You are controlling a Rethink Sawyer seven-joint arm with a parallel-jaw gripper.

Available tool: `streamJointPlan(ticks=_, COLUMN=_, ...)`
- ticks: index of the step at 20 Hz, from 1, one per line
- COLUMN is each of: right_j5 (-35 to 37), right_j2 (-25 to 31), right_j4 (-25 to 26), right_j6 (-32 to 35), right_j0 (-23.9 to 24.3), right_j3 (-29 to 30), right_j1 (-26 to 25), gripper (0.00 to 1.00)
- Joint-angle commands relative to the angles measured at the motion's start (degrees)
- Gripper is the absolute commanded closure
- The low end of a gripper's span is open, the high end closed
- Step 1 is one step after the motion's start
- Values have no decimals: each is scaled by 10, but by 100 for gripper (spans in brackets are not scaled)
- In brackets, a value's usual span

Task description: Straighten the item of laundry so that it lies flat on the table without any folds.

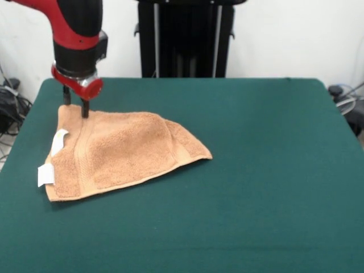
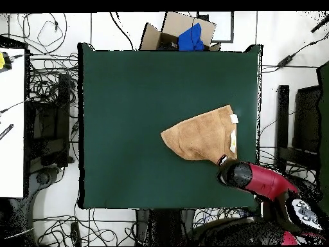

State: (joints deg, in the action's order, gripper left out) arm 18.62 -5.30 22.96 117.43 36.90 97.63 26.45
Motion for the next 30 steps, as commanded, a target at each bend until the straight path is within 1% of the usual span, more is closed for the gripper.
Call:
streamJointPlan(ticks=1, right_j5=131, right_j2=-30, right_j4=17, right_j6=-28, right_j0=-15, right_j3=-9, right_j1=37, gripper=0)
streamJointPlan(ticks=6, right_j5=156, right_j2=-23, right_j4=22, right_j6=-28, right_j0=-10, right_j3=-10, right_j1=47, gripper=0)
streamJointPlan(ticks=11, right_j5=146, right_j2=-14, right_j4=24, right_j6=-13, right_j0=-9, right_j3=-7, right_j1=47, gripper=0)
streamJointPlan(ticks=12, right_j5=147, right_j2=-11, right_j4=16, right_j6=-2, right_j0=-14, right_j3=-1, right_j1=51, gripper=0)
streamJointPlan(ticks=16, right_j5=130, right_j2=16, right_j4=-16, right_j6=30, right_j0=-26, right_j3=8, right_j1=57, gripper=0)
streamJointPlan(ticks=19, right_j5=118, right_j2=26, right_j4=-31, right_j6=50, right_j0=-36, right_j3=16, right_j1=56, gripper=0)
streamJointPlan(ticks=30, right_j5=20, right_j2=-2, right_j4=-46, right_j6=123, right_j0=-82, right_j3=52, right_j1=51, gripper=0)
